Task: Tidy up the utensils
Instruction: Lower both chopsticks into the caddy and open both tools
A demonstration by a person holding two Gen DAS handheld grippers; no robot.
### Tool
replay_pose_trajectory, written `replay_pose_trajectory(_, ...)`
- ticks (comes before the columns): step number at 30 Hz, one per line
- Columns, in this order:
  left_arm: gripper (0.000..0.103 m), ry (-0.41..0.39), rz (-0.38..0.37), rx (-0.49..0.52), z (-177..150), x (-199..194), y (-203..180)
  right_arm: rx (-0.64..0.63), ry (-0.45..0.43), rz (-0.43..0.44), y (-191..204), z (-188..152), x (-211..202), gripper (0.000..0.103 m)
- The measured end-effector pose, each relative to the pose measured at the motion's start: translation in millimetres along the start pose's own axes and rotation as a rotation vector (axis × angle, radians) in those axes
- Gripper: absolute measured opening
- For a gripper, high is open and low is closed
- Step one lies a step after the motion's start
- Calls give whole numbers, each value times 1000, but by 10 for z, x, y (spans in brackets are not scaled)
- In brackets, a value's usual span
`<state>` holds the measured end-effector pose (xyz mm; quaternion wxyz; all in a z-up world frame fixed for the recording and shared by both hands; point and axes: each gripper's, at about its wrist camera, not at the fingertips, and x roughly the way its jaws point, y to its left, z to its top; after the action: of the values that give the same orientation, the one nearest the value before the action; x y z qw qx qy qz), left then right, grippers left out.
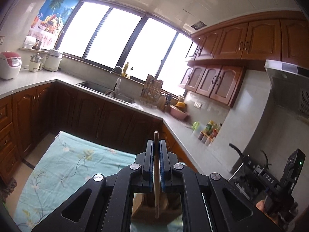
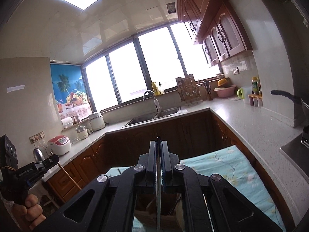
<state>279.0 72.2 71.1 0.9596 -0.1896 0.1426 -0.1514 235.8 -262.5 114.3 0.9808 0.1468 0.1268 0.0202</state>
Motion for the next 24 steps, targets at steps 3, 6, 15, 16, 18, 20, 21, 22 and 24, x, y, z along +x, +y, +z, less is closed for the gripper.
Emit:
replay_pose_trajectory(3, 4, -9, 4, -27, -41, 189, 47, 7, -15, -7, -42, 64, 119, 4)
replay_pose_trajectory(6, 4, -7, 13, -57, -92, 424, 128, 14, -13, -6, -92, 93, 254, 4)
replay_pose_trajectory(15, 4, 20, 40, -110, -213, 909, 283, 25, -9, -30, -228, -25, 467, 4)
replay_pose_trajectory(16, 4, 20, 43, -111, -224, 945, 293, 28, -11, -33, -246, -41, 484, 4)
replay_pose_trajectory(18, 4, 16, 47, -112, -247, 1009, 306, 35, -11, -34, -278, -73, 523, 4)
replay_pose_trajectory(20, 4, 14, 54, -100, -288, 994, 301, 43, -2, -36, -307, -115, 585, 4)
replay_pose_trajectory(21, 4, 16, 59, -93, -313, 992, 286, 47, 1, -37, -319, -143, 612, 4)
replay_pose_trajectory(22, 4, 18, 62, -87, -338, 1034, 284, 50, 7, -39, -328, -176, 641, 4)
replay_pose_trajectory(24, 4, 25, 62, -80, -382, 1044, 277, 54, 16, -42, -341, -242, 690, 4)
